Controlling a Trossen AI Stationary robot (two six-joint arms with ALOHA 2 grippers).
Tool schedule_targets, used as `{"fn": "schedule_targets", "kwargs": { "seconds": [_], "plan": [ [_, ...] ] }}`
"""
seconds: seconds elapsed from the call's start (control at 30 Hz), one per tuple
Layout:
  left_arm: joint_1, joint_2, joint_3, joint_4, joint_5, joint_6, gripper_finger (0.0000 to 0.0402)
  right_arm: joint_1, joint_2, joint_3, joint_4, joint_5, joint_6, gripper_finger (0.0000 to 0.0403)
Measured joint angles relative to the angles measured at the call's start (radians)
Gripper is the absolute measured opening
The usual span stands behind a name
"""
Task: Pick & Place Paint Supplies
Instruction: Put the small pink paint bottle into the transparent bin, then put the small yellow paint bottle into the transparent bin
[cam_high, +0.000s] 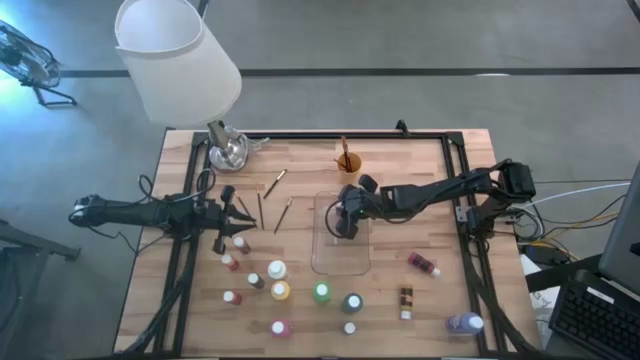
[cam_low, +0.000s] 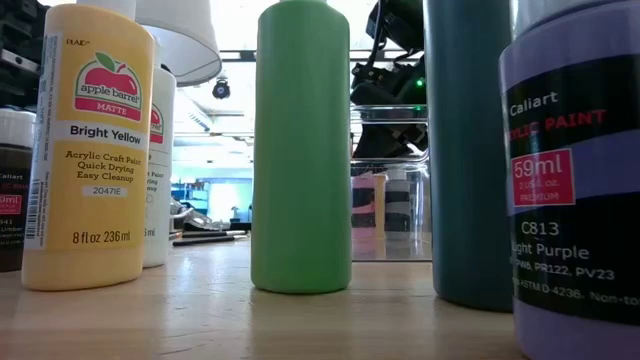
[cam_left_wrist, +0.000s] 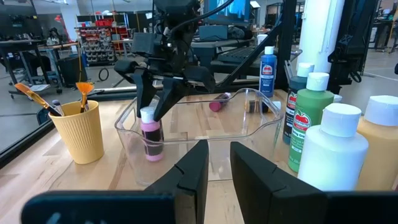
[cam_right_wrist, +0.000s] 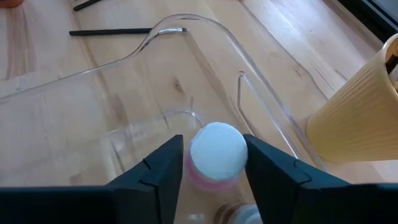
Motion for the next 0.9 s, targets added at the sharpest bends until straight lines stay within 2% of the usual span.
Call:
{"fn": "schedule_targets", "kwargs": {
  "seconds": [0.17, 0.3, 0.43, 0.77, 0.9],
  "plan": [
    [0.0, 0.0, 0.0, 0.0, 0.0, 0.0, 0.0074, 0.0, 0.004, 0.026, -0.018, -0.007, -0.032, 0.0177],
    [0.0, 0.0, 0.0, 0.0, 0.0, 0.0, 0.0074, 0.0, 0.004, 0.071, -0.052, -0.002, -0.066, 0.0173],
    [0.0, 0.0, 0.0, 0.0, 0.0, 0.0, 0.0074, 0.001, 0.004, 0.121, -0.143, 0.043, -0.09, 0.0156],
    [0.0, 0.0, 0.0, 0.0, 0.0, 0.0, 0.0074, 0.03, 0.002, 0.249, -0.306, 0.045, -0.197, 0.0108],
    [0.0, 0.0, 0.0, 0.0, 0.0, 0.0, 0.0074, 0.044, 0.002, 0.325, -0.495, -0.004, -0.194, 0.0082]
  ]
}}
